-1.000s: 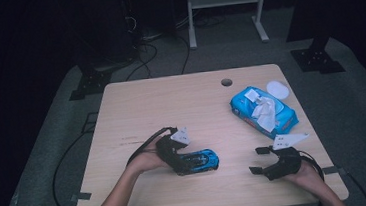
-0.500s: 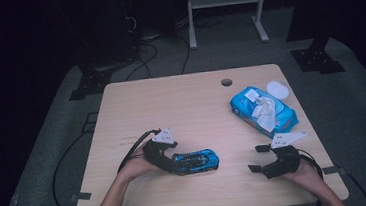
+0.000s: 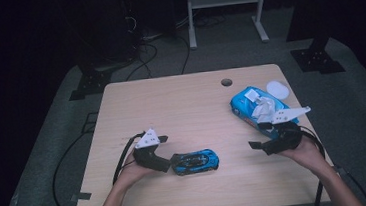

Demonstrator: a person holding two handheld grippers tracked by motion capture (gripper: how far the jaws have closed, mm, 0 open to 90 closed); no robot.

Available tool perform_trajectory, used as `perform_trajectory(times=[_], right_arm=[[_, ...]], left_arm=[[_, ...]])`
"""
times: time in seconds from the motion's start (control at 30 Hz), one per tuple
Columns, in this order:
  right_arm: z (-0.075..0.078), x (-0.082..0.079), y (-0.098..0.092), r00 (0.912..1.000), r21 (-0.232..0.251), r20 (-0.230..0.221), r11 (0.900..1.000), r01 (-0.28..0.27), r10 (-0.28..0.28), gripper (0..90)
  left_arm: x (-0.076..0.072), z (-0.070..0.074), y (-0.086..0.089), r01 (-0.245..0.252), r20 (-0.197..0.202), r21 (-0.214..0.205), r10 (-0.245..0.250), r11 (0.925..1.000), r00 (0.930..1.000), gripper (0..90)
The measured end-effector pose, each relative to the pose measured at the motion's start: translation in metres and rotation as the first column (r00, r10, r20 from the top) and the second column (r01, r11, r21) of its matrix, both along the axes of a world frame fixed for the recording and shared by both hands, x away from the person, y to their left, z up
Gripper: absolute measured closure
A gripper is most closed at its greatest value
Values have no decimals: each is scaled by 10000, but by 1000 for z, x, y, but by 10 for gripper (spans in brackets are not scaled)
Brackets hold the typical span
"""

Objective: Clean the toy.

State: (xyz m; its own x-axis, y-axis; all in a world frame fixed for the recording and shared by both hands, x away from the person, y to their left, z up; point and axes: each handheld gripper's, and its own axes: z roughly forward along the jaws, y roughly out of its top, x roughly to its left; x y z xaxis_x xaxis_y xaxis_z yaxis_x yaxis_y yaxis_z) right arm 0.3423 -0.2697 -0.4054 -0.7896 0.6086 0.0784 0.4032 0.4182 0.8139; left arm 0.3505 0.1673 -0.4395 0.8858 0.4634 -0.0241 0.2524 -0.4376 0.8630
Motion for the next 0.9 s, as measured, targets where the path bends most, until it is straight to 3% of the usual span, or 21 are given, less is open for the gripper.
perform_trajectory(times=[0.3, 0.47, 0.6, 0.63, 0.8, 0.87, 0.9], right_arm=[[30, 40, -4, 9962, -495, 431, 9958, 771, -750, 170], [42, 61, -8, 9900, -851, 631, 9877, 1310, -1259, 170], [43, 70, -11, 9833, -993, 761, 9800, 1723, -1651, 171], [40, 76, -14, 9791, -1224, 824, 9731, 1953, -1862, 172], [33, 82, -19, 9733, -1137, 651, 9674, 2264, -2201, 193], [28, 84, -20, 9711, -1237, 590, 9636, 2372, -2314, 223], [22, 87, -23, 9683, -1474, 372, 9570, 2499, -2471, 265]], left_arm=[[1, -4, 9, -354, 71, -76, 354, 9993, 9993, 72], [2, -3, 10, -555, 246, -215, 560, 9982, 9981, 72], [2, -5, 10, -639, 285, -115, 642, 9979, 9975, 73], [1, -7, 10, -634, 274, -110, 637, 9979, 9976, 72], [0, -8, 10, -709, 303, -151, 714, 9974, 9970, 72], [0, -8, 9, -703, 400, -154, 708, 9974, 9967, 72], [0, -9, 8, -635, 507, -110, 639, 9979, 9967, 72]])
